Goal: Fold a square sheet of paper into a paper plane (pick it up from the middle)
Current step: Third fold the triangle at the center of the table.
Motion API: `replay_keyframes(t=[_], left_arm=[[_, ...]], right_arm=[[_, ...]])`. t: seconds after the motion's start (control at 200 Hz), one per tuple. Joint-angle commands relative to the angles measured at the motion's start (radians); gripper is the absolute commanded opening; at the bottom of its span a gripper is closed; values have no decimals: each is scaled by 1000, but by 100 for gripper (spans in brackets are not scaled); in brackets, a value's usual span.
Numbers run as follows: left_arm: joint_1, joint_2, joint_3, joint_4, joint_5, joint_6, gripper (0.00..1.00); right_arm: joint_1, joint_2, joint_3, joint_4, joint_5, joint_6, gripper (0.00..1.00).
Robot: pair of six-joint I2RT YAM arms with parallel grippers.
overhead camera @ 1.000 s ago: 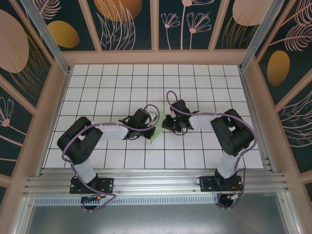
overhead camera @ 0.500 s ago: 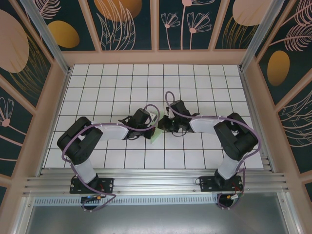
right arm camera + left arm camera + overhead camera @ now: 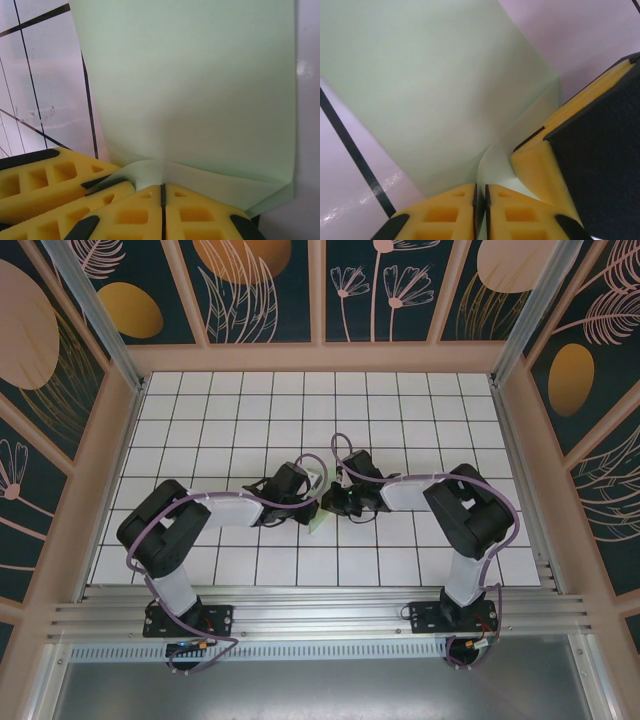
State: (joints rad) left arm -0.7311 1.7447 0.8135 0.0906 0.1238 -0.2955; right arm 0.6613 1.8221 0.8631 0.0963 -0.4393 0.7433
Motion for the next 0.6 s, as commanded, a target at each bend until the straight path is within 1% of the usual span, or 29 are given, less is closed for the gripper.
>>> replay_keyframes(t=[0.0, 0.09, 0.16, 0.19, 0.28, 0.35, 0.395, 0.435, 0.495, 0.595], left_arm=[[5, -75, 17, -46, -33, -43, 28], [6, -125, 17, -61, -83, -102, 41], [4, -169, 14, -69, -89, -167, 46], [5, -186, 11, -73, -80, -194, 47], [5, -228, -12, -54, 1, -263, 39], [5, -244, -48, 1, 108, -335, 30], [4, -244, -69, 49, 190, -372, 26], [4, -236, -80, 75, 239, -399, 23], [3, -217, -95, 104, 281, -427, 21], [3, -177, -105, 146, 316, -463, 18]], right_arm=[[11, 22, -29, -36, 68, 20, 9], [11, 22, -30, -29, 69, 29, 9], [12, 22, -33, -28, 71, 33, 9], [12, 21, -36, -26, 72, 37, 9], [12, 18, -39, -29, 80, 48, 9], [13, 16, -42, -20, 76, 54, 9], [14, 17, -47, -13, 73, 59, 9], [13, 17, -47, -15, 78, 65, 9], [13, 17, -50, -12, 81, 69, 9], [14, 21, -48, -10, 82, 73, 9]])
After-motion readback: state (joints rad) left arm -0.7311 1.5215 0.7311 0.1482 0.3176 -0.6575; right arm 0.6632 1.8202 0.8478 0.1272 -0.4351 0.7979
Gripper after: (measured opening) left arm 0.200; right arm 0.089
